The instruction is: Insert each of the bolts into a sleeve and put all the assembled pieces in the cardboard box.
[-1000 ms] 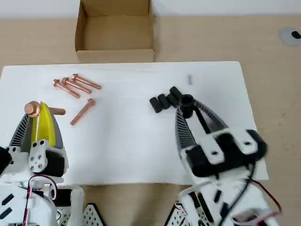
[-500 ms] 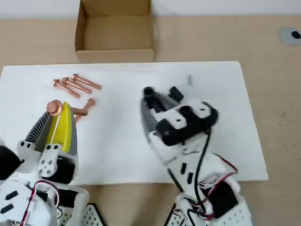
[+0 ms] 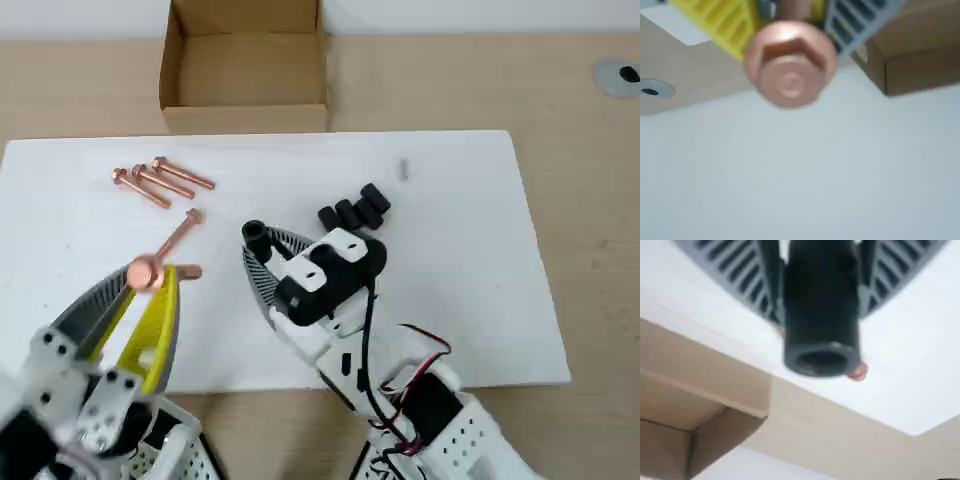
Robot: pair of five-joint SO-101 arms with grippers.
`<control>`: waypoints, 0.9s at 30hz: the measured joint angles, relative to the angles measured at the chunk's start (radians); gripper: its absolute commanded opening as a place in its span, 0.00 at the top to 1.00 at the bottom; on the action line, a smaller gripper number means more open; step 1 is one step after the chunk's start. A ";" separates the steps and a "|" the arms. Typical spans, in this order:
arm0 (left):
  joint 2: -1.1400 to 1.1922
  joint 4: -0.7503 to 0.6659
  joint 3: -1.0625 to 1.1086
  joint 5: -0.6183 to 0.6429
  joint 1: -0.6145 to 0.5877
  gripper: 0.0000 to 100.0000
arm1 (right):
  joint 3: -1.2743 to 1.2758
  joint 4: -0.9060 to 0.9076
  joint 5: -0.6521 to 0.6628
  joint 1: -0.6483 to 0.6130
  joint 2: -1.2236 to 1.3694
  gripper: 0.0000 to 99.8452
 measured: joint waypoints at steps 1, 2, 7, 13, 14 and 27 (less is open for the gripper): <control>0.000 0.014 -0.014 -0.017 0.006 0.99 | 0.014 -0.018 0.000 -0.011 0.000 0.99; 0.000 0.018 -0.023 -0.028 0.009 0.99 | 0.025 -0.035 0.000 -0.021 0.000 0.99; 0.000 0.023 -0.028 -0.043 0.009 0.99 | 0.089 -0.126 0.000 -0.097 0.000 0.99; 0.000 0.023 0.023 -0.029 0.009 0.99 | 0.109 -0.143 0.000 -0.170 0.006 0.99; 0.000 0.025 0.041 -0.023 0.009 0.99 | 0.109 -0.143 0.000 -0.175 0.006 0.99; 0.000 -0.044 0.196 -0.012 0.009 0.99 | 0.109 -0.143 0.000 -0.176 0.006 0.99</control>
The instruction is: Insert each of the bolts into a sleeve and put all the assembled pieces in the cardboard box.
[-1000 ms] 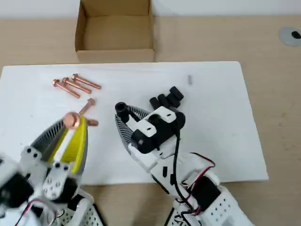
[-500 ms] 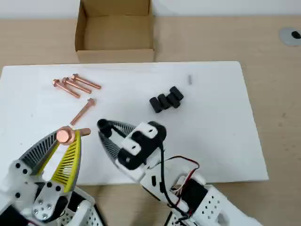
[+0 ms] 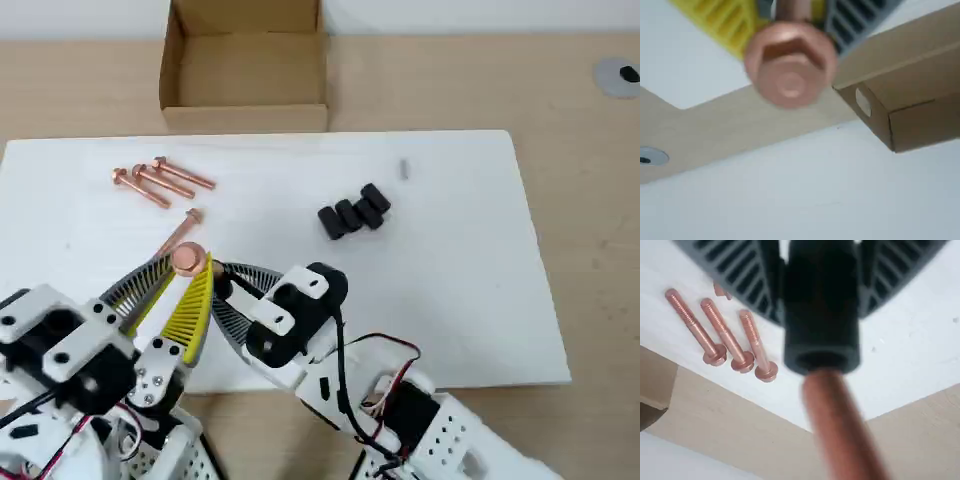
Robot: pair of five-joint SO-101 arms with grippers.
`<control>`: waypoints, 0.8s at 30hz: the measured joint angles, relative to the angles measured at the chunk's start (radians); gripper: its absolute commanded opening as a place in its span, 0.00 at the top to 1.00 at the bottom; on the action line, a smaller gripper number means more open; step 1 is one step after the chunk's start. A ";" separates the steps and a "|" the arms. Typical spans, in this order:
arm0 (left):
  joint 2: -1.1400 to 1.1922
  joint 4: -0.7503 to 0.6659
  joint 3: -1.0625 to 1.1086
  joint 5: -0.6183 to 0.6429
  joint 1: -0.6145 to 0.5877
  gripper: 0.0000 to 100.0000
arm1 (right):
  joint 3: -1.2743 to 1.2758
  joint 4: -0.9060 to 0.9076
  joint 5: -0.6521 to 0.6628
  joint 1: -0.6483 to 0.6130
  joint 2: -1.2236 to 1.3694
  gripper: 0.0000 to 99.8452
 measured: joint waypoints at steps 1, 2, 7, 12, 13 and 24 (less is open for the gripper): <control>0.000 0.000 0.000 0.000 0.000 0.99 | 0.000 0.000 0.000 0.000 0.000 0.99; 0.000 -0.002 0.000 0.000 0.000 0.99 | 0.000 0.000 0.000 0.000 0.000 0.99; 0.000 -0.002 0.000 -0.035 0.000 0.99 | 0.000 0.000 0.000 0.000 0.000 0.99; 0.000 -0.002 0.000 -0.046 0.000 0.99 | 0.000 0.000 0.000 0.000 0.000 0.99; 0.000 -0.002 0.002 -0.046 0.000 0.99 | 0.000 0.000 0.005 0.000 0.000 0.99; 0.000 0.048 0.003 -0.046 0.000 0.99 | 0.000 0.000 0.026 0.000 0.000 0.99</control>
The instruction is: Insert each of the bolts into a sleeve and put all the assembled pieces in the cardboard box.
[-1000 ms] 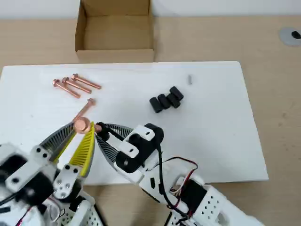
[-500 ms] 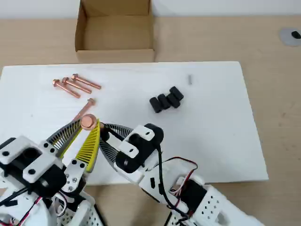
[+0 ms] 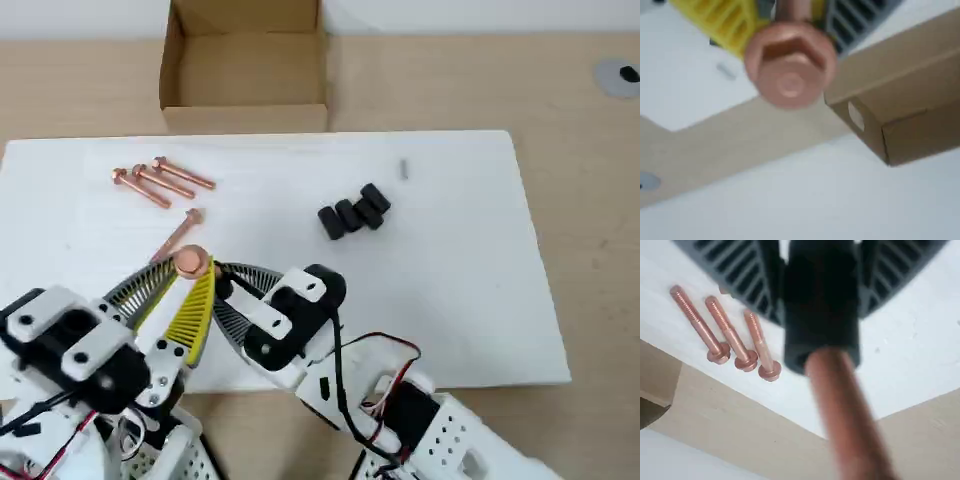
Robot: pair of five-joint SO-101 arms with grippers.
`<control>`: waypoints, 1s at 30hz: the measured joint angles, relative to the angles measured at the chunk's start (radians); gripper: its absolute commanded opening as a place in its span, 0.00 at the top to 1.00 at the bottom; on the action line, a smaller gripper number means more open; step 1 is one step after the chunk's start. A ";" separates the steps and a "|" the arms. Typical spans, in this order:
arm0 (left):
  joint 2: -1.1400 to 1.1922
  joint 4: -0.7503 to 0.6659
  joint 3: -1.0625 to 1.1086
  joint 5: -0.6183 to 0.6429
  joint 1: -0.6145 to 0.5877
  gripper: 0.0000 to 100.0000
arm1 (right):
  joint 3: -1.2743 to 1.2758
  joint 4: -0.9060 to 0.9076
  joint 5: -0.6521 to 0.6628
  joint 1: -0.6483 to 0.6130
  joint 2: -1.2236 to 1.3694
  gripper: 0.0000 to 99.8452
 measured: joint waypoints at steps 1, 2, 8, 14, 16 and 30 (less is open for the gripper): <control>0.000 0.006 0.000 0.000 0.000 0.99 | 0.002 0.000 0.000 0.000 0.000 0.99; 0.000 0.011 0.000 -0.005 0.000 0.99 | 0.002 0.000 0.000 0.000 0.000 0.99; 0.000 0.014 -0.002 -0.003 0.000 0.99 | 0.002 0.000 0.000 0.000 0.002 0.99; 0.000 0.014 -0.002 -0.003 0.000 0.99 | 0.002 0.000 0.000 0.000 0.002 0.99; 0.000 0.014 -0.002 -0.003 0.000 0.99 | 0.002 0.000 0.000 0.000 0.002 0.99; 0.005 -0.100 0.123 0.000 -0.126 0.99 | 0.002 -0.005 0.000 0.000 0.000 0.99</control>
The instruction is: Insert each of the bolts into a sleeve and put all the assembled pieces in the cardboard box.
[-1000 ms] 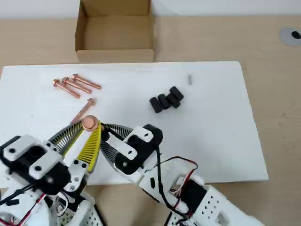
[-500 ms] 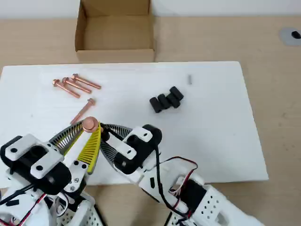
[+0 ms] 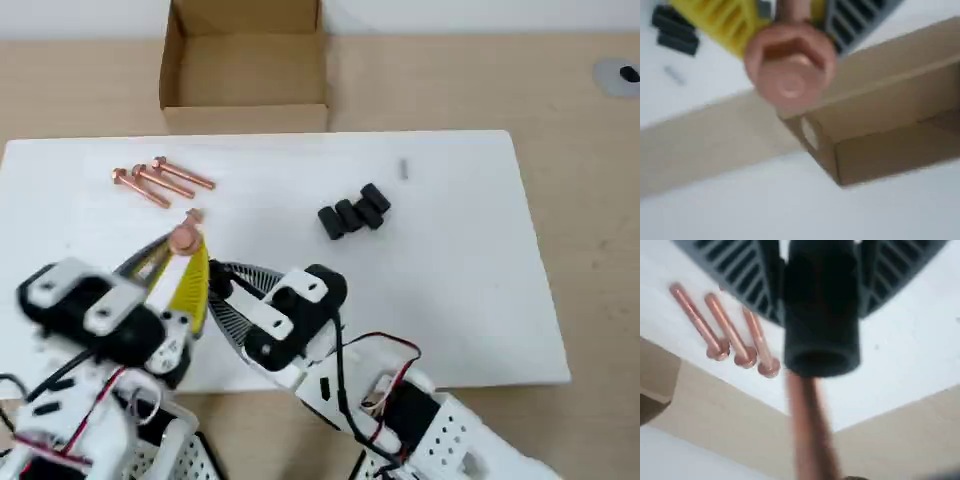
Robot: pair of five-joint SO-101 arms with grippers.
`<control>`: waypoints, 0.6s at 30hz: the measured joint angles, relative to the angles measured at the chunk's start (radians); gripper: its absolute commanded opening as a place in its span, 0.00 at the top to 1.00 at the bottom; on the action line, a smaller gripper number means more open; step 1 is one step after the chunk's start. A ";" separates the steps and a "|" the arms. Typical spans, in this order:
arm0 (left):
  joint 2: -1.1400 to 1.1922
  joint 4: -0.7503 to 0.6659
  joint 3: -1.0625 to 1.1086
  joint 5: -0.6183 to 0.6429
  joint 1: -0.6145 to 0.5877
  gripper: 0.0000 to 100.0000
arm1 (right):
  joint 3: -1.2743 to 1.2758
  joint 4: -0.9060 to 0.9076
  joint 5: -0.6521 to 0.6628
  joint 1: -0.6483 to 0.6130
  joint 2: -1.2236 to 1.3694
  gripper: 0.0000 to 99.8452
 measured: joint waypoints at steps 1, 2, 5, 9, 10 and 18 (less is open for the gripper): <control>0.000 -0.003 0.006 0.000 0.000 0.99 | 0.000 0.000 0.000 0.000 0.000 0.99; -0.002 -0.005 0.009 0.000 0.000 0.99 | 0.000 0.000 0.000 0.000 0.000 0.99; -0.003 -0.005 0.011 0.026 0.000 0.99 | 0.000 0.000 0.000 0.000 0.000 0.99; -0.003 -0.005 0.008 0.037 0.000 0.99 | 0.000 0.000 0.000 0.000 0.000 0.99; -0.002 -0.005 0.000 0.038 0.000 0.99 | 0.000 0.000 0.000 0.000 0.000 0.99; -0.003 0.026 -0.095 0.041 0.000 0.99 | 0.000 0.000 0.000 0.000 0.000 0.99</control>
